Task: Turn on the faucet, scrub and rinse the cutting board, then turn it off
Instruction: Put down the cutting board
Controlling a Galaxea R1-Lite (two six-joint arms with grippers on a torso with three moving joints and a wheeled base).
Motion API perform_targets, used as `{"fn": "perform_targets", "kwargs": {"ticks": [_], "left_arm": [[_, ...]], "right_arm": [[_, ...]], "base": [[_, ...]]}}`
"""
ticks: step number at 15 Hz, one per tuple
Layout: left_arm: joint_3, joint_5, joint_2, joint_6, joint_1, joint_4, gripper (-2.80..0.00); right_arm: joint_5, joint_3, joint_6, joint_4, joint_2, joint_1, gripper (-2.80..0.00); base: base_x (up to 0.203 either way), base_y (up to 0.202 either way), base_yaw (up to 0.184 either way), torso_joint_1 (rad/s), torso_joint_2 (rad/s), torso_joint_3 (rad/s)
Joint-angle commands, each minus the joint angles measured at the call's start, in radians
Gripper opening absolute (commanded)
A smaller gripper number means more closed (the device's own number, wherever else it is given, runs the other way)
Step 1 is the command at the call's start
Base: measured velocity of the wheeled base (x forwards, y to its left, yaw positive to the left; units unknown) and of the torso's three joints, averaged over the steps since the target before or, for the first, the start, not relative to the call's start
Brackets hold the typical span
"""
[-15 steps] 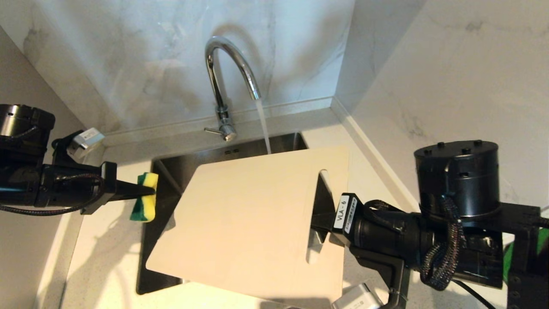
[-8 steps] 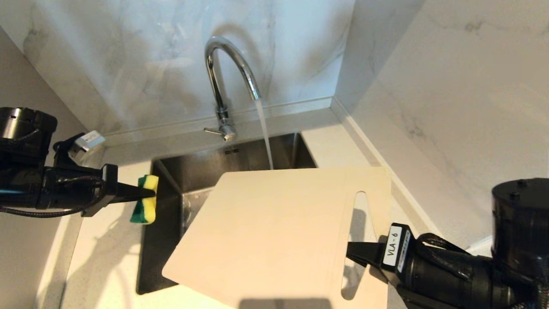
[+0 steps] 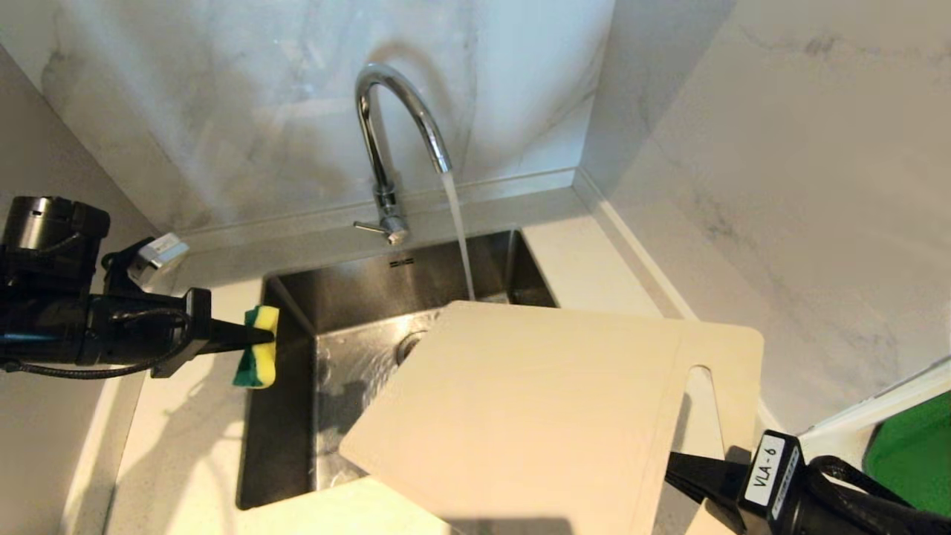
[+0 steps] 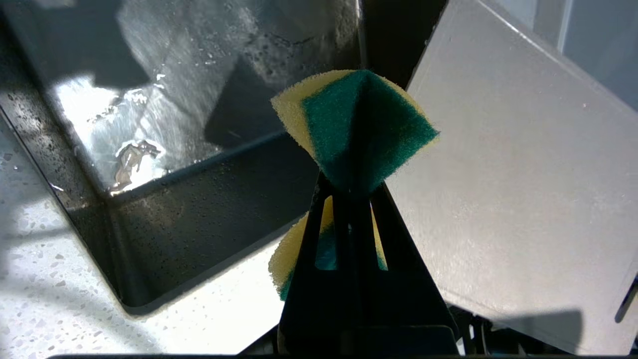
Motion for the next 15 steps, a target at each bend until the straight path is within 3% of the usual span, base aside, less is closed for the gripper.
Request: {"fn": "perform_targets", "kwargs": {"ticks": [1, 3, 6, 15], "left_arm": [[0.000, -0.003, 0.010, -0.003, -0.001, 0.001, -2.80], [0.000, -0.003, 0.015, -0.003, -0.001, 0.001, -2.80], [0.000, -0.003, 0.015, -0.008, -0.003, 0.001, -2.80], [0.002, -0.003, 0.024, -0.009, -0.003, 0.000, -2.80]], "right_arm": [[-0.052, 0.058, 0.016, -0.004, -0.091, -0.003, -2.80], [-0.149, 0.088, 0.032, -0.003, -0.151, -0.016, -2.80], [-0.188, 0.135, 0.092, -0.004, -0.170, -0.071, -2.80], [-0.330, 0.195, 0.166, -0.003, -0.209, -0.177, -2.80]], "base": [[0.000, 0.000, 0.000, 0.000, 0.00, 0.000], [0.000, 0.000, 0.000, 0.000, 0.00, 0.000], [0.000, 0.000, 0.000, 0.000, 0.00, 0.000], [0.000, 0.000, 0.000, 0.000, 0.00, 0.000]]}}
